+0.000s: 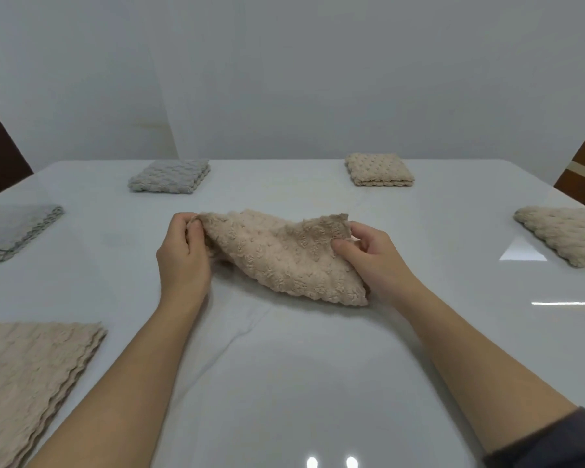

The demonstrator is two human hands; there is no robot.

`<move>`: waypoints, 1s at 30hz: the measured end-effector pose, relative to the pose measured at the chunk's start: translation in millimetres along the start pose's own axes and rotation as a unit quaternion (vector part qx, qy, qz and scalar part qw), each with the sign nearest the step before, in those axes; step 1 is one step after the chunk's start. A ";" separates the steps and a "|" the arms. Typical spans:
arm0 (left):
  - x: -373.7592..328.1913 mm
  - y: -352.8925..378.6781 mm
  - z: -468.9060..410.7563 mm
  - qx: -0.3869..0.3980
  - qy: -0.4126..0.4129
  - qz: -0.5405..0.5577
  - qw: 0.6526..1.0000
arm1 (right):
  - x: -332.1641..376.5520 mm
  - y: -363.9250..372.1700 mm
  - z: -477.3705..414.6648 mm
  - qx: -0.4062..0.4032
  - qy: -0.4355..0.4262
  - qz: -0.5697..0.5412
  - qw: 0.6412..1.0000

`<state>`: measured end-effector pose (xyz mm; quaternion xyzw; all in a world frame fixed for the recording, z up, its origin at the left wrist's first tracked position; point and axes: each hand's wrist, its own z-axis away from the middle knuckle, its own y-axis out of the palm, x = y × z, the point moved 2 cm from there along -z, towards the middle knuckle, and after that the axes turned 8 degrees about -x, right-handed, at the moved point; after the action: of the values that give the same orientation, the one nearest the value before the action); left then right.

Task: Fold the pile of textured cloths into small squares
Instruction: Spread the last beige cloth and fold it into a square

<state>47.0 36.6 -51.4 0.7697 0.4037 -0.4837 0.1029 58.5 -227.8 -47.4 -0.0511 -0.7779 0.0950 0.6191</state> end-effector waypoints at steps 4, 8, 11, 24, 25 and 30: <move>3.5 -9.9 -8.2 -0.015 0.050 -0.012 0.999 | 10.5 -11.6 1.0 -0.026 -0.012 -0.075 0.997; -0.7 -9.7 -5.0 0.065 -0.013 0.106 0.992 | 20.4 -14.7 9.5 0.169 0.083 -0.226 0.956; -4.9 -15.2 -3.7 0.063 -0.011 0.127 0.990 | 20.4 -11.8 13.0 0.266 0.117 -0.224 0.930; -32.8 -31.0 -0.5 0.173 0.081 0.110 0.976 | -7.5 1.2 4.5 0.110 -0.012 0.505 0.856; -33.9 -31.3 0.1 0.189 0.080 0.106 0.973 | -9.6 -2.0 3.3 0.108 -0.001 0.505 0.857; -34.9 -26.2 3.3 0.353 0.032 0.111 0.928 | -12.5 -7.7 0.5 0.042 -0.004 0.474 0.879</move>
<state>18.7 33.7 -18.2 0.8112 0.1223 -0.5555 -0.1357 61.2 -237.8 -57.8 -0.3871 -0.6585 0.4104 0.4980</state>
